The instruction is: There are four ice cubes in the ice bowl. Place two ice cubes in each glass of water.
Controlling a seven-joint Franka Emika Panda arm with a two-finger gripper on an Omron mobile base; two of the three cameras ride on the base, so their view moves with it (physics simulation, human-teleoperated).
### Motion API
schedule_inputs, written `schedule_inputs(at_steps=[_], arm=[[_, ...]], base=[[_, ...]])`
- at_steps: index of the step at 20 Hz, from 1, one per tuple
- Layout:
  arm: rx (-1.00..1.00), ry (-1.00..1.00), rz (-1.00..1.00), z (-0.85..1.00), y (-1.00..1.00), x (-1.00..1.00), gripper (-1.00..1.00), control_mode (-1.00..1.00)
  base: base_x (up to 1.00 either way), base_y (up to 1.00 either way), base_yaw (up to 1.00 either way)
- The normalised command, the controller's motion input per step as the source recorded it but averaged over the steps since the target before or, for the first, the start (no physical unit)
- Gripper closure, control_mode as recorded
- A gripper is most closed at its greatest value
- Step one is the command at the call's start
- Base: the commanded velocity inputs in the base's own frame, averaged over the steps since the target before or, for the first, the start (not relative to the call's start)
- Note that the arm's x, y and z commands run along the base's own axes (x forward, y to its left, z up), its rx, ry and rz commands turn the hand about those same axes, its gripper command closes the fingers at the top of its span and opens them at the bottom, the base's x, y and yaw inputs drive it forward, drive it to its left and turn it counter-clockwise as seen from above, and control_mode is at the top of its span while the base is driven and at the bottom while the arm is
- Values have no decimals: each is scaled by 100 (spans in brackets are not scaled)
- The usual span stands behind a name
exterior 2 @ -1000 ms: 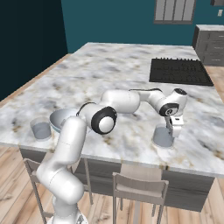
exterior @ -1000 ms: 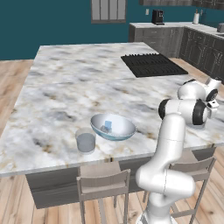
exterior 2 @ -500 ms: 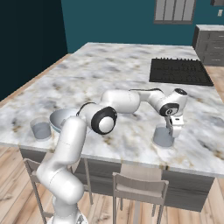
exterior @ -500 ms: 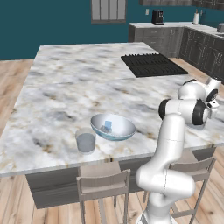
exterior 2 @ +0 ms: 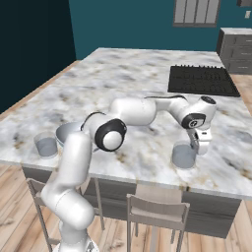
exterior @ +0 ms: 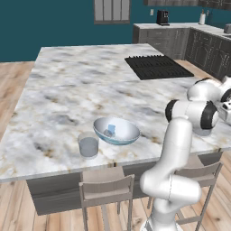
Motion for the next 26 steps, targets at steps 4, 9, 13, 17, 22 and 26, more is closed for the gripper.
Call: schedule_inputs(at_steps=[4, 9, 13, 17, 22, 26], arm=[[-15, -4, 17, 42, 52, -85, 100, -100], [-23, -12, 23, 37, 98, -100, 100, -100], [-21, -21, 19, 27, 100, -90, 100, -100], [-13, -20, 10, 21, 100, -39, 100, -100], [-6, -6, 12, 20, 100, -1, 100, -100], [-2, -5, 19, 16, 100, 11, -100, -100]], base=[[0, 0, 0], [0, 0, 0], [0, 0, 0], [0, 0, 0], [0, 0, 0], [0, 0, 0]])
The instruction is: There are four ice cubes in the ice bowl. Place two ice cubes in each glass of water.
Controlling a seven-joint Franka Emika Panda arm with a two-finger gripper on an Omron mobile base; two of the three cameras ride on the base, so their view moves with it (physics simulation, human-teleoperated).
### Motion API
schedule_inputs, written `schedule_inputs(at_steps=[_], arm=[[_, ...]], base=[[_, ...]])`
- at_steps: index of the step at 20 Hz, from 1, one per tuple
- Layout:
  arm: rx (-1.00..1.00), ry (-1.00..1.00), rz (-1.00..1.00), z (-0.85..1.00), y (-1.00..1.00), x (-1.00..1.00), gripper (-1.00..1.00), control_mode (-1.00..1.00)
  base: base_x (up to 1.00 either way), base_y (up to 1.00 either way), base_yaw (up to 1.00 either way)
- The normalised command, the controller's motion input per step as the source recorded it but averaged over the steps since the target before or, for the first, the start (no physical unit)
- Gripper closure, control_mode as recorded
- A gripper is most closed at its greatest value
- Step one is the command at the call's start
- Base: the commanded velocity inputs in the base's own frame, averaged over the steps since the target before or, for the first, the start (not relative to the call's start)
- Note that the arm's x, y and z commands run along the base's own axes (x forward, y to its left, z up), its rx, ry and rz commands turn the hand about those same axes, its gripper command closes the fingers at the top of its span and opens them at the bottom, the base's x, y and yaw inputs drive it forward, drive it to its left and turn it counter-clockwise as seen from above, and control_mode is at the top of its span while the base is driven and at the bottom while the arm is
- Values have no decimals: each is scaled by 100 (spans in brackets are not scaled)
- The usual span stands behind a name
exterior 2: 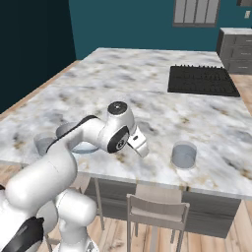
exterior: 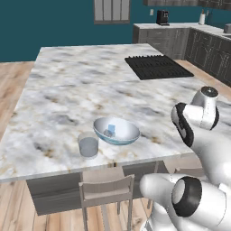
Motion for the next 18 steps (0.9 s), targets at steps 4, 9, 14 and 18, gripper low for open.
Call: schedule_inputs(at_steps=[4, 9, 14, 18], arm=[[-3, 1, 18, 26, 97, 30, -100, -100], [-4, 11, 27, 41, 93, 43, -100, -100], [-6, 12, 24, 28, 97, 48, -100, -100], [-6, 21, 22, 1, 96, 49, -100, -100]], base=[[0, 0, 0], [0, 0, 0], [0, 0, 0], [0, 0, 0]])
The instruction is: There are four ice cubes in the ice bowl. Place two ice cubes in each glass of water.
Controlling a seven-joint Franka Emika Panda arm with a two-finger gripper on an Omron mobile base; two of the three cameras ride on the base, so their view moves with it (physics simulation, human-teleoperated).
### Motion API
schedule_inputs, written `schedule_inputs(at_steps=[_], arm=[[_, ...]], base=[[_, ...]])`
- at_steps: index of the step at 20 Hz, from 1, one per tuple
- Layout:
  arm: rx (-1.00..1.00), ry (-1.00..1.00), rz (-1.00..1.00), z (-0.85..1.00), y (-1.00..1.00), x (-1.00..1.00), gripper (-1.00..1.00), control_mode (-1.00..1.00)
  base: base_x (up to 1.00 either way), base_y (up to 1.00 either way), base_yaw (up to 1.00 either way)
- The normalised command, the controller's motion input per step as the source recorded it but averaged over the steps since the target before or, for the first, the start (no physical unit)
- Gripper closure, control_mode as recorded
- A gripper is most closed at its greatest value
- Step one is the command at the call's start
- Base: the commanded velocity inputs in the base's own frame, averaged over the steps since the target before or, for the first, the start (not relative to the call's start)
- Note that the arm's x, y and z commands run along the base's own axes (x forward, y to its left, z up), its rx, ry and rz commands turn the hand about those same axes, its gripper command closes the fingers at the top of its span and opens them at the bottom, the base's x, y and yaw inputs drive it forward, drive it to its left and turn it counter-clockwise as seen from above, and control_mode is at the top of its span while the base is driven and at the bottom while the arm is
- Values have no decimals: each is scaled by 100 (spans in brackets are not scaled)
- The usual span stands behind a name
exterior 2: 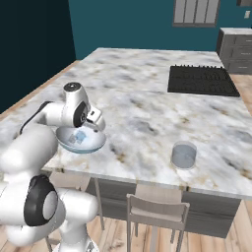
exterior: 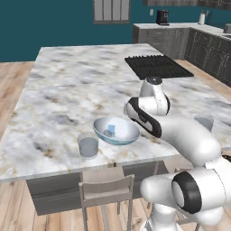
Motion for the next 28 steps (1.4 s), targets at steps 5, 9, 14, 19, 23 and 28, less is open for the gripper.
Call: schedule_inputs(at_steps=[5, 9, 14, 19, 23, 28], arm=[[-1, 18, 11, -3, 71, 33, -100, -100], [0, 9, 2, -12, 50, 30, -100, -100], [0, 6, 0, -29, 29, 22, -100, -100], [0, 4, 0, -39, 9, 19, -100, -100], [4, 0, 0, -34, 0, 13, -100, -100], [9, 0, 0, -29, 0, 11, -100, -100]], base=[[0, 0, 0], [0, 0, 0], [0, 0, 0], [0, 0, 0], [0, 0, 0], [0, 0, 0]])
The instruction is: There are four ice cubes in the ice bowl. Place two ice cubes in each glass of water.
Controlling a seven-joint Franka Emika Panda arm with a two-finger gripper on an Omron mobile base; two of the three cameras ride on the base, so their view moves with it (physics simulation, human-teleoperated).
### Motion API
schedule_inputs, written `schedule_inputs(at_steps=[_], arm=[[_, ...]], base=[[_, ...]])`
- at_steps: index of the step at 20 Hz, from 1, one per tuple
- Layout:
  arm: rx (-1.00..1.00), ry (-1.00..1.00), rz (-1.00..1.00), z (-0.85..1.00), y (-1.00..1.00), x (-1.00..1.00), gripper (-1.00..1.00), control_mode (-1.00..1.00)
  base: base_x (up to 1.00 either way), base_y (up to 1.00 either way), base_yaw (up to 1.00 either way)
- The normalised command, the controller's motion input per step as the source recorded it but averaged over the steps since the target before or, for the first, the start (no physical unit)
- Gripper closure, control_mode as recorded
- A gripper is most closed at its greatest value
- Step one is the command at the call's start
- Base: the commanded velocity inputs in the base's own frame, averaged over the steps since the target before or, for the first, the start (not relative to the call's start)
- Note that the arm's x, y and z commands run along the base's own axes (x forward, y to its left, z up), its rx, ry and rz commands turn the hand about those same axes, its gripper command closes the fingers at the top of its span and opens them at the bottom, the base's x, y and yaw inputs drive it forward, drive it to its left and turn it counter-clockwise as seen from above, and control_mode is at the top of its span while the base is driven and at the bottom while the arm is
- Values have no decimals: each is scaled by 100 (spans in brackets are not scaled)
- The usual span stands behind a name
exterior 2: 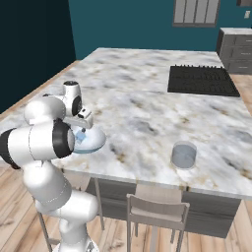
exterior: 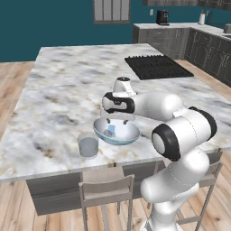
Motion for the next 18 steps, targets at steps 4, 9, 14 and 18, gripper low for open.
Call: schedule_inputs(at_steps=[4, 9, 14, 18], arm=[[7, -2, 0, -29, 0, 13, -100, -100], [1, -15, 1, -26, 0, 15, -100, -100], [0, -18, 4, -27, 0, 28, -100, -100], [0, -4, 7, -26, 0, 28, -100, -100]], base=[[0, 0, 0], [0, 0, 0], [0, 0, 0], [0, 0, 0]])
